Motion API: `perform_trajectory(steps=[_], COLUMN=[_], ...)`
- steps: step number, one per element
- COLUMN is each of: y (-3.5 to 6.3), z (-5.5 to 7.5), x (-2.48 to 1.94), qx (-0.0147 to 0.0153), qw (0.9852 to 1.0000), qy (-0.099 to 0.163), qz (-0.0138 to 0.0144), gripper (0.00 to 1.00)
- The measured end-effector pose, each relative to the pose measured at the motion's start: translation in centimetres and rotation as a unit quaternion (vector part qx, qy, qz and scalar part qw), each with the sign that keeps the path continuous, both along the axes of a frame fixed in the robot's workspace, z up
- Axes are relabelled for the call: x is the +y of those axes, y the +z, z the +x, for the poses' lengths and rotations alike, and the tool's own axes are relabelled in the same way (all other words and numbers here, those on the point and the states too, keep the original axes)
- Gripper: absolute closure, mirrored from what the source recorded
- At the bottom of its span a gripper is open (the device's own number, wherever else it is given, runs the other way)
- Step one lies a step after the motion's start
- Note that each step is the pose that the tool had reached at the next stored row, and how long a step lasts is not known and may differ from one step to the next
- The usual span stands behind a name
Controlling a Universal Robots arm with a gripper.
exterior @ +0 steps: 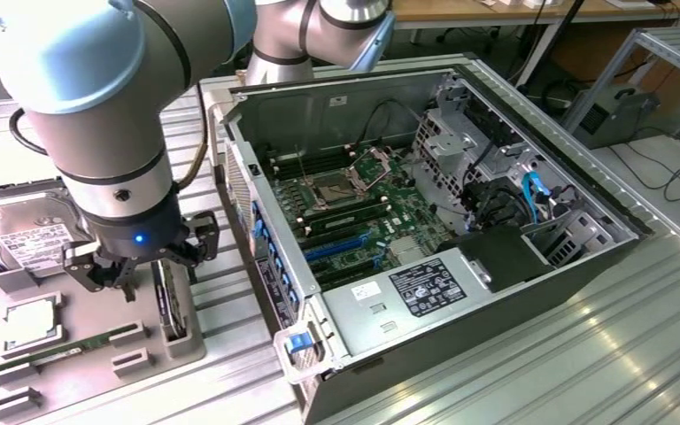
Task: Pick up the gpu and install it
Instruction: 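Pick up the gpu and move the gpu toward the slot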
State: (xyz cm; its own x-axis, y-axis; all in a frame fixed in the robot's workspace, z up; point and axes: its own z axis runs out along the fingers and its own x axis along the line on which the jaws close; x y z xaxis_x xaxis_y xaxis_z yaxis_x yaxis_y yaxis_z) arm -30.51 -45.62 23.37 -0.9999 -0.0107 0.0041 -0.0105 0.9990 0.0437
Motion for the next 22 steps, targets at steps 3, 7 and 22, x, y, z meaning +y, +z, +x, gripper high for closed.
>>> perform_trajectory(steps=[3,7,22], y=[-0.58,-1.31,-1.91], z=[0.0,0.0,0.0], x=[0.00,0.00,0.04], qx=[0.0000,0.0000,0.0000], qw=[1.0000,1.0000,1.0000], qy=[0.000,0.000,0.000], qz=[0.0000,-0.0001,-0.0002], gripper=[0.28,0.28,0.44])
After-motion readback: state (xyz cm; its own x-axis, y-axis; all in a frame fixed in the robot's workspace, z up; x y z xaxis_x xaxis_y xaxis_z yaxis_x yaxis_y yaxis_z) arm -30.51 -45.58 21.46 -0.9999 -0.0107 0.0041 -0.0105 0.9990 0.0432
